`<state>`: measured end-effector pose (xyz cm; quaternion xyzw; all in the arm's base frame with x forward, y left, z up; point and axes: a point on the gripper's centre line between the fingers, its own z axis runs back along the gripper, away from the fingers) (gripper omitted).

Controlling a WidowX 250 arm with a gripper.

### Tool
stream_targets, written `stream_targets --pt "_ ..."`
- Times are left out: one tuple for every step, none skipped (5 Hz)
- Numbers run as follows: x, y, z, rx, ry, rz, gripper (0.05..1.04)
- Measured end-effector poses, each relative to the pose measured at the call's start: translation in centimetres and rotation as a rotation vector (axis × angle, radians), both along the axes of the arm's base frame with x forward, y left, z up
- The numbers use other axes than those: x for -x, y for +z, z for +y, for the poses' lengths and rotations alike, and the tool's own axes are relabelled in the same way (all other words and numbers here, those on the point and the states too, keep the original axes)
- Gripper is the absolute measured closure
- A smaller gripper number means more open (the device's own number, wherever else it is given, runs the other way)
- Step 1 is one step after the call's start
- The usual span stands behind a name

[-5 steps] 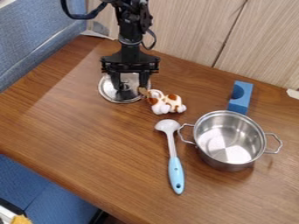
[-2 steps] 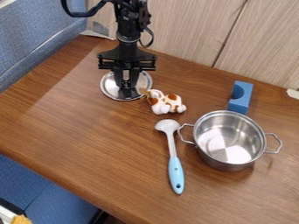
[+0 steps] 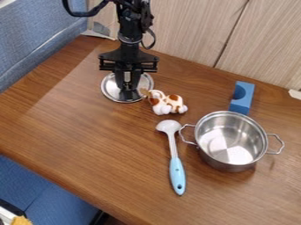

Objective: Takes the lid and puts it on the pot

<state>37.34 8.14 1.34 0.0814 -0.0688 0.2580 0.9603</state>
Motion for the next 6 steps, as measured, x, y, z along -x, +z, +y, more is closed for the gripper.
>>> stream_targets --pt "-0.3 1.6 -0.1 -0.007 0.004 -0.024 0.806" --pt "-0.9 6.4 -1.0 -0.035 -0.006 -0.118 0.806" --pt "-0.8 9.8 -2.9 -0.056 -0.037 -0.175 0.806" --pt "-0.8 11.8 -5.8 -0.036 -0.104 -0.232 0.806" --pt "-0.6 11.6 -9.6 -0.004 -0.209 -0.230 0.806" --pt "0.8 11.2 -14.5 0.037 -0.382 -0.236 0.806"
